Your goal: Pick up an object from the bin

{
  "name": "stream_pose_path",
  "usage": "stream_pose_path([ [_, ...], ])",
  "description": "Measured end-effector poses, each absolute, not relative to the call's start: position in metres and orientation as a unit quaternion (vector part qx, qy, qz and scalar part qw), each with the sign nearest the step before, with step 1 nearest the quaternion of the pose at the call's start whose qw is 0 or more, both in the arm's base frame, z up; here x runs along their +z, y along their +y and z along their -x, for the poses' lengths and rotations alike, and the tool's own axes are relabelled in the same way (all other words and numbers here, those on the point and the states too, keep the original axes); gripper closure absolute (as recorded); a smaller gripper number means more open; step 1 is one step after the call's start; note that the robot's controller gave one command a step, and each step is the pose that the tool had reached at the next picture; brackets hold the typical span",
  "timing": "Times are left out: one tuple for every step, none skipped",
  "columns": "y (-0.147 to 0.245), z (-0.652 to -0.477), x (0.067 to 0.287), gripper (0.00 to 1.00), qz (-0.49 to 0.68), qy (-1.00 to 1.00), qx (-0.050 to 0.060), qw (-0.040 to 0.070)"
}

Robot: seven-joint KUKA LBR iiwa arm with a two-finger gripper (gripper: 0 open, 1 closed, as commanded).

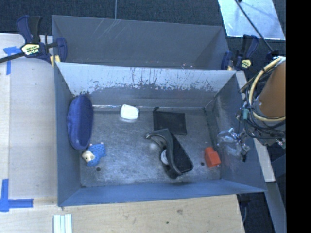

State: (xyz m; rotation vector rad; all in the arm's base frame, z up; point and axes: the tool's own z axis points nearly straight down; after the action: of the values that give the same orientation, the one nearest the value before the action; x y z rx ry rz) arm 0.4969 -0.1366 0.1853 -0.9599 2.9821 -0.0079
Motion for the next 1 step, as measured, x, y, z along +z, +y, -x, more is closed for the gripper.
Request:
stream_pose_path([
  [-0.0928,-0.4992,0.3837,1.0,0.112,0.994,-0.002,0.006],
])
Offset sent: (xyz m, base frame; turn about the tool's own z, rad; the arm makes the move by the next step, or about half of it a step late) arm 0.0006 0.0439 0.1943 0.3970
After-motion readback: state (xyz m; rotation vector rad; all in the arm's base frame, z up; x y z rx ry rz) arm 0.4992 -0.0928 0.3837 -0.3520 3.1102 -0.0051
